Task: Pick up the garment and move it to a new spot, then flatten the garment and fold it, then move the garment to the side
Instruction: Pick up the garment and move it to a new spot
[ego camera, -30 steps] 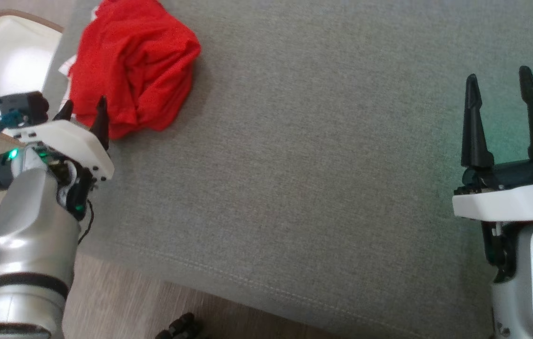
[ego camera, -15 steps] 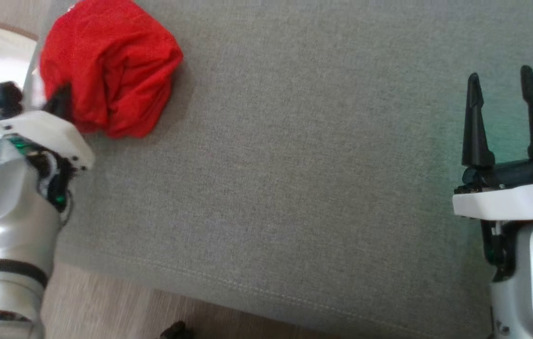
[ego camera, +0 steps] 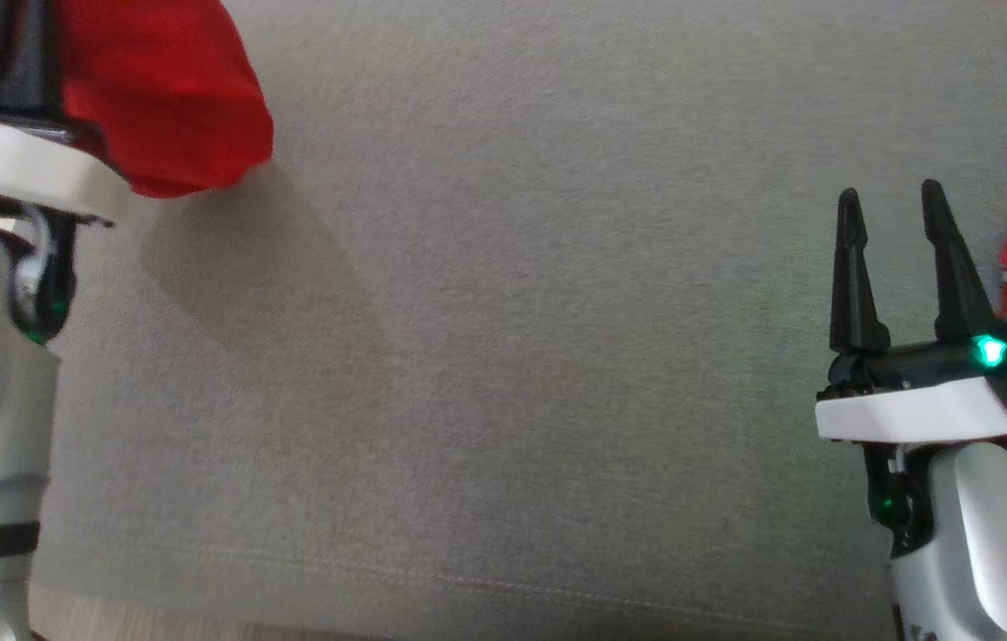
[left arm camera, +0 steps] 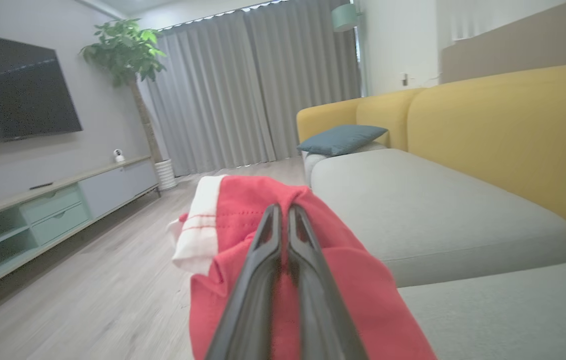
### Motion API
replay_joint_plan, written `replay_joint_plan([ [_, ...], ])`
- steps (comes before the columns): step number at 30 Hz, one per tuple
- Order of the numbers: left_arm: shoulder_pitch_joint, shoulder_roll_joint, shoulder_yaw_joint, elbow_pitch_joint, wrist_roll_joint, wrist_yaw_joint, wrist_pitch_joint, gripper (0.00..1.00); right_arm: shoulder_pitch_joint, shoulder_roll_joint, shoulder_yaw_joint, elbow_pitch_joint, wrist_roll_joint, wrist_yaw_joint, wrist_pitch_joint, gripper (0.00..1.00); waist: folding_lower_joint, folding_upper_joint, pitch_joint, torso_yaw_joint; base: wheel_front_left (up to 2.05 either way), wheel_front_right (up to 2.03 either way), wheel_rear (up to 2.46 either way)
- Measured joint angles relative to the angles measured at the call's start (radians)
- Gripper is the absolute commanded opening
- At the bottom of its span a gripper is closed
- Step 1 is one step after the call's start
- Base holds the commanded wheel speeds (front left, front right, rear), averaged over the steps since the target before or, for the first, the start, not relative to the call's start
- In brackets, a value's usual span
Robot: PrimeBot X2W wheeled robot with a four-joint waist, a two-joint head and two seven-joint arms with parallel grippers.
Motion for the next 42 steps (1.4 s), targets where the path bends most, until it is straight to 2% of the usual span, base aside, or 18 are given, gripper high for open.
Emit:
replay_joint_plan([
  [4, 0.004, 0.011, -0.074, -0.07, 0.057, -0.01, 0.002, 0.0, 0.004, 0.0, 0.007, 0.016, 0.025, 0.0, -0.009, 1.0, 0.0, 0.0, -0.032, -0.05, 0.0, 0.0, 0.0],
  [8, 0.004, 0.029, -0.178, -0.12, 0.1, -0.034, 0.06, 0.0, 0.011, 0.0, 0.008, 0.027, 0.05, 0.0, -0.01, 1.0, 0.0, 0.0, -0.05, -0.104, 0.0, 0.0, 0.0],
  [14, 0.006, 0.025, -0.317, -0.151, 0.099, -0.045, 0.132, 0.0, 0.01, 0.0, 0.014, 0.016, 0.085, 0.0, -0.013, 1.0, 0.0, 0.0, -0.051, -0.195, 0.0, 0.0, 0.0],
  [17, 0.004, 0.019, -0.354, -0.149, 0.099, -0.049, 0.145, 0.0, 0.008, 0.0, 0.017, 0.007, 0.095, 0.0, -0.013, 1.0, 0.0, 0.0, -0.044, -0.227, 0.0, 0.0, 0.0],
  [25, -0.013, -0.082, -0.448, -0.058, 0.088, -0.049, 0.164, 0.0, -0.009, 0.001, 0.042, -0.01, 0.145, 0.0, -0.013, 1.0, 0.0, 0.0, -0.004, -0.365, 0.0, 0.0, 0.0],
  [31, -0.088, -0.165, -0.451, 0.065, 0.089, 0.006, 0.114, 0.0, -0.011, 0.001, 0.064, -0.016, 0.165, 0.0, -0.013, 1.0, 0.0, 0.0, 0.024, -0.46, 0.0, 0.0, 0.0],
  [32, -0.098, -0.175, -0.453, 0.085, 0.089, 0.009, 0.109, 0.12, -0.011, 0.001, 0.068, -0.016, 0.168, 0.0, -0.013, 1.0, 0.0, 0.0, 0.028, -0.474, 0.0, 0.0, 0.0],
  [33, -0.105, -0.185, -0.457, 0.105, 0.089, 0.01, 0.102, 0.7, -0.011, 0.001, 0.07, -0.016, 0.172, 0.0, -0.013, 1.0, 0.0, 0.0, 0.031, -0.485, 0.0, 0.0, 0.0],
  [34, -0.108, -0.195, -0.464, 0.123, 0.089, 0.009, 0.095, 1.0, -0.011, 0.001, 0.071, -0.016, 0.173, 0.0, -0.013, 1.0, 0.0, 0.0, 0.034, -0.495, 0.0, 0.0, 0.0],
  [37, -0.104, -0.227, -0.495, 0.169, 0.089, 0.0, 0.078, 1.0, -0.011, 0.001, 0.065, -0.016, 0.173, 0.0, -0.013, 1.0, 0.0, 0.0, 0.036, -0.509, 0.0, 0.0, 0.0],
  [42, -0.097, -0.249, -0.504, 0.197, 0.062, 0.001, 0.039, 1.0, -0.01, 0.001, 0.04, -0.015, 0.169, 0.0, -0.013, 1.0, 0.0, 0.0, 0.018, -0.48, 0.0, 0.0, 0.0],
])
